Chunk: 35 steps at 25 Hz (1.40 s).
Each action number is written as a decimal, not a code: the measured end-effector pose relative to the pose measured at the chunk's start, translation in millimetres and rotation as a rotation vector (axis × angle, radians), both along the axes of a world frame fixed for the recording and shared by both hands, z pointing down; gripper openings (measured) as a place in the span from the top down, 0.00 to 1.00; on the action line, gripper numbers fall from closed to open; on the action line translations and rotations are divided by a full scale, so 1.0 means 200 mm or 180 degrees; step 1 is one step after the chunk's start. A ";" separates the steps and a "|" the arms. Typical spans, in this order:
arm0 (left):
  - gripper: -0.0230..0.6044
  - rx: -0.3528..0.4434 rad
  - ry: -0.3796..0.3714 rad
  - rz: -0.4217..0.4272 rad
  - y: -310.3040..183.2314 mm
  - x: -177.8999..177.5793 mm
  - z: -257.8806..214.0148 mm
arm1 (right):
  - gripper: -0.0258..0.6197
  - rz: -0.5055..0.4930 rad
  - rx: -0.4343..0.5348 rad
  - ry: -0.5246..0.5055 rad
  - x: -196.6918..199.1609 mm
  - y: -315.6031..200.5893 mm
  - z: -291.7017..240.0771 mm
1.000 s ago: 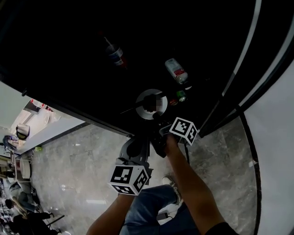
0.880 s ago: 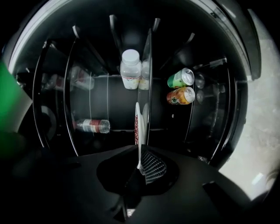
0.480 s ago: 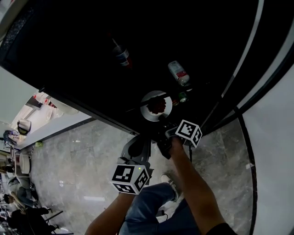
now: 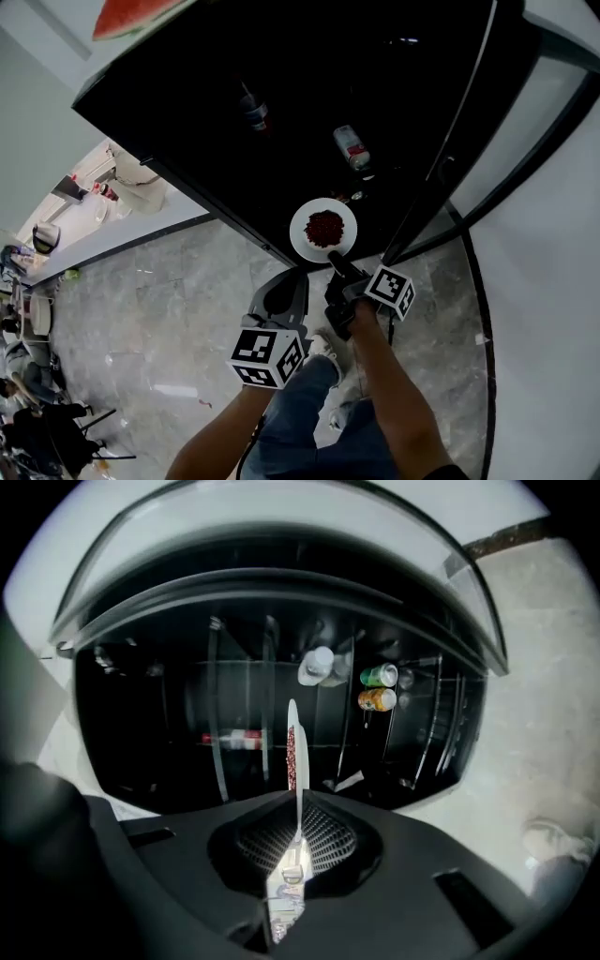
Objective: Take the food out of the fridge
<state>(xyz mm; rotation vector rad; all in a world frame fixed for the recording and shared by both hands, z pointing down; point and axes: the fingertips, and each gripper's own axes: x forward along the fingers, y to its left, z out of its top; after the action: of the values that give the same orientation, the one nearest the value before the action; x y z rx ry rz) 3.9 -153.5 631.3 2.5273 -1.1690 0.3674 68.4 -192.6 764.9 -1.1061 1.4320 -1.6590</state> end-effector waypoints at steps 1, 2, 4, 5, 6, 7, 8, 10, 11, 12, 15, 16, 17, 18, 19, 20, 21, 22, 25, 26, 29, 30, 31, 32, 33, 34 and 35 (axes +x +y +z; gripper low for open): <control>0.96 -0.0001 0.0012 -0.0009 0.04 0.01 -0.03 | 0.94 -0.0005 0.0001 0.0004 0.01 0.05 -0.04; 0.96 -0.0001 0.0025 -0.0015 0.08 0.02 -0.06 | 0.94 -0.0006 0.0003 0.0001 0.02 0.11 -0.09; 0.96 -0.0002 0.0045 -0.0020 0.16 0.03 -0.13 | 0.94 0.0010 0.0010 -0.0015 0.04 0.23 -0.20; 0.96 0.0002 0.0049 -0.0021 0.20 0.04 -0.17 | 0.94 0.0018 0.0019 -0.0021 0.04 0.28 -0.26; 0.96 0.0012 0.0051 -0.0024 0.24 0.04 -0.22 | 0.94 0.0021 0.0031 -0.0022 0.05 0.34 -0.32; 0.96 0.0026 0.0049 -0.0030 0.28 0.04 -0.26 | 0.94 0.0018 0.0045 -0.0017 0.06 0.39 -0.39; 0.96 0.0042 0.0044 -0.0041 0.31 0.04 -0.31 | 0.94 0.0012 0.0064 -0.0006 0.07 0.44 -0.46; 0.96 0.0068 0.0017 -0.0075 0.38 0.04 -0.40 | 0.94 0.0009 0.0119 0.0030 0.11 0.53 -0.60; 0.96 0.0079 -0.0002 -0.0095 0.42 0.04 -0.44 | 0.94 0.0010 0.0158 0.0056 0.13 0.58 -0.68; 0.96 0.0088 -0.0019 -0.0115 0.45 0.03 -0.49 | 0.94 0.0009 0.0198 0.0090 0.15 0.62 -0.76; 0.96 0.0124 -0.0028 -0.0165 0.56 0.02 -0.62 | 0.94 0.0025 0.0285 0.0149 0.19 0.75 -0.99; 0.96 0.0154 -0.0024 -0.0173 0.59 0.02 -0.67 | 0.94 0.0030 0.0313 0.0152 0.20 0.79 -1.07; 0.96 0.0191 -0.0024 -0.0175 0.62 0.02 -0.72 | 0.94 0.0021 0.0344 0.0162 0.21 0.83 -1.14; 0.96 0.0230 -0.0023 -0.0171 0.65 0.03 -0.77 | 0.94 -0.0002 0.0373 0.0185 0.21 0.87 -1.22; 0.96 0.0261 -0.0010 -0.0162 0.68 0.03 -0.81 | 0.94 -0.0031 0.0392 0.0218 0.20 0.91 -1.28; 0.96 0.0286 0.0018 -0.0148 0.71 0.05 -0.85 | 0.94 -0.0056 0.0405 0.0256 0.20 0.96 -1.35; 0.96 0.0309 0.0052 -0.0135 0.73 0.07 -0.90 | 0.94 -0.0070 0.0424 0.0291 0.20 0.99 -1.40; 0.96 0.0334 0.0082 -0.0124 0.76 0.08 -0.94 | 0.94 -0.0070 0.0451 0.0322 0.20 1.03 -1.46; 0.96 0.0416 0.0124 -0.0100 0.81 0.11 -1.04 | 0.94 -0.0002 0.0519 0.0392 0.22 1.12 -1.58; 0.96 0.0431 0.0127 -0.0088 0.82 0.11 -1.06 | 0.94 0.0023 0.0526 0.0414 0.23 1.13 -1.60; 0.96 0.0461 0.0129 -0.0058 0.85 0.13 -1.11 | 0.94 0.0042 0.0559 0.0472 0.25 1.17 -1.65; 0.96 0.0483 0.0135 -0.0048 0.86 0.14 -1.13 | 0.94 0.0051 0.0581 0.0475 0.25 1.18 -1.67; 0.96 0.0503 0.0137 -0.0037 0.87 0.14 -1.14 | 0.94 0.0071 0.0604 0.0464 0.25 1.19 -1.68; 0.96 0.0517 0.0137 -0.0029 0.87 0.15 -1.15 | 0.94 0.0097 0.0622 0.0441 0.26 1.20 -1.69; 0.96 0.0521 0.0136 -0.0025 0.88 0.15 -1.16 | 0.94 0.0122 0.0631 0.0412 0.26 1.20 -1.70; 0.96 0.0522 0.0135 -0.0025 0.88 0.15 -1.16 | 0.94 0.0142 0.0634 0.0389 0.27 1.21 -1.70; 0.96 0.0525 0.0134 -0.0026 0.89 0.16 -1.17 | 0.94 0.0153 0.0636 0.0378 0.27 1.22 -1.71</control>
<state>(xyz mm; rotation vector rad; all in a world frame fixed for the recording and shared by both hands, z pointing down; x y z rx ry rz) 34.9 24.3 397.8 2.6552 -1.2398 0.2226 122.5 51.4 423.1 -1.1311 1.5953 -1.4027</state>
